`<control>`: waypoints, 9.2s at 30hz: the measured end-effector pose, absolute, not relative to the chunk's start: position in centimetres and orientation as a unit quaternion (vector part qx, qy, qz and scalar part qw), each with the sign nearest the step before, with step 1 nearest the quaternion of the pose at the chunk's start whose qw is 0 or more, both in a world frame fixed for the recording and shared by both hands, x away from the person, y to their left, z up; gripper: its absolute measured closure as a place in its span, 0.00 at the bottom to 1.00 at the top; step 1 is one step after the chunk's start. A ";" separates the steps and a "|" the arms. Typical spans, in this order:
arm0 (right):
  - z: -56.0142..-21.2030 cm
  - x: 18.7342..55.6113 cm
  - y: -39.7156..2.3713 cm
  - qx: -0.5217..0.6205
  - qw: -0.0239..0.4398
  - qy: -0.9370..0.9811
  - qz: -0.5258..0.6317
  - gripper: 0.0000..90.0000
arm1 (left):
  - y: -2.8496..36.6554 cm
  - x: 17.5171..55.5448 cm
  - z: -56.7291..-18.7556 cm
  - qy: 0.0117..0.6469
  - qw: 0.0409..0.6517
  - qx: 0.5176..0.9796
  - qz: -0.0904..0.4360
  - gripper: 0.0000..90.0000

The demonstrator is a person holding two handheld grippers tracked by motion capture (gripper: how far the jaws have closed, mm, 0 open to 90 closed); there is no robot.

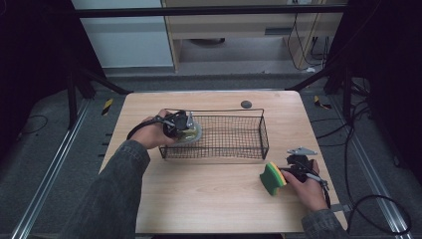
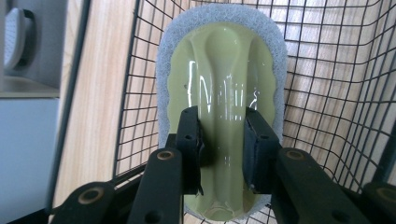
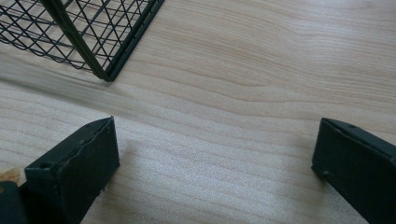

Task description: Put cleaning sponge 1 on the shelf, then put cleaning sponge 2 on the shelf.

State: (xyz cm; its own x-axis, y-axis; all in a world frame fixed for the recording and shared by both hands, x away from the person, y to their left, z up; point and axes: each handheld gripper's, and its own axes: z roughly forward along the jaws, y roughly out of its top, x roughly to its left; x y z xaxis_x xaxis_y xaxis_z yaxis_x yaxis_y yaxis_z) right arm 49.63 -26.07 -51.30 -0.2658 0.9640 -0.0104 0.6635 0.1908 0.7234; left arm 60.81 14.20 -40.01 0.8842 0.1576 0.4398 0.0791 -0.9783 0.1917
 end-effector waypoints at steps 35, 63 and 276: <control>-51.3 49.6 -26.1 0.554 0.241 0.734 0.311 0.01 | 13.7 62.2 -42.3 0.077 0.068 0.977 0.186 0.77; -51.3 49.7 -26.0 0.554 0.240 0.733 0.312 0.01 | 15.0 61.2 -39.1 0.126 0.132 0.961 0.206 0.47; -31.1 58.2 -17.2 0.398 0.256 0.849 0.234 0.72 | 27.0 50.3 -50.9 0.422 0.338 0.820 0.186 0.00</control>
